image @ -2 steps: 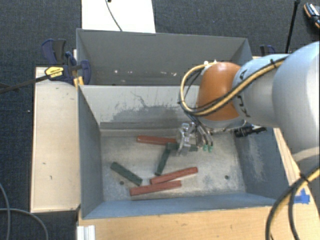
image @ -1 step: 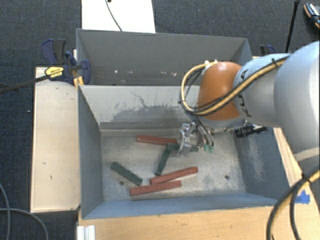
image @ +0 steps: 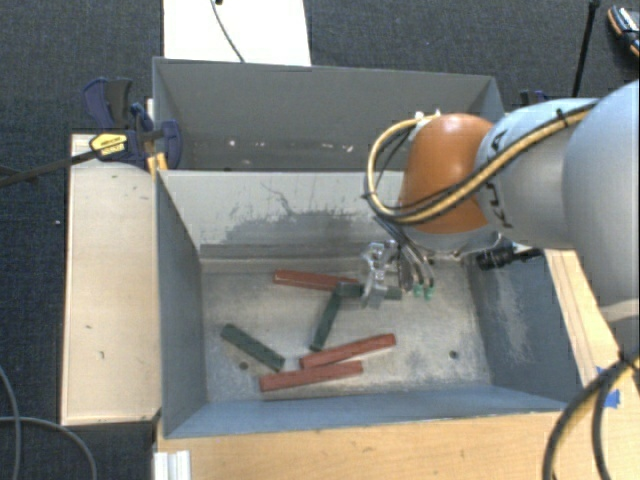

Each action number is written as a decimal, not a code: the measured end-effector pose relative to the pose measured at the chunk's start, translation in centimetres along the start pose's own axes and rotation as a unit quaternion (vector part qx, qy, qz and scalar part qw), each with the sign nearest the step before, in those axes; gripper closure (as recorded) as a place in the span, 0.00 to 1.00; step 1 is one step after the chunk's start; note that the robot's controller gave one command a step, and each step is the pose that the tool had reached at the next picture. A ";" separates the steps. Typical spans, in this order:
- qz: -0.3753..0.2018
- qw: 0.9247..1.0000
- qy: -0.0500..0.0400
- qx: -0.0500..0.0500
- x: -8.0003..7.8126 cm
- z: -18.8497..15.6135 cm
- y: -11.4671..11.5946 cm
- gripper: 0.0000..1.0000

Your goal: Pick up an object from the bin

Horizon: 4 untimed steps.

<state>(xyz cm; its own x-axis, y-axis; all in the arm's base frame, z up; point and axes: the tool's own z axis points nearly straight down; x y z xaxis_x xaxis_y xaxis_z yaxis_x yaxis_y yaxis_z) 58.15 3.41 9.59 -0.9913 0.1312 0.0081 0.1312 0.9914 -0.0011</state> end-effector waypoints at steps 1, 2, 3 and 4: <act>0.000 1.000 -0.003 -0.001 -0.2 -2.2 0.0 1.00; -0.001 1.000 -0.007 -0.001 -0.2 -3.9 0.0 1.00; -0.001 1.000 -0.007 -0.001 -0.2 -4.8 0.0 1.00; -0.002 1.000 -0.005 -0.001 -0.2 -5.7 0.0 1.00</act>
Offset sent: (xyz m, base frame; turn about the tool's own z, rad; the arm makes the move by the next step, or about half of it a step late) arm 0.0000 0.0001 0.0572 0.0000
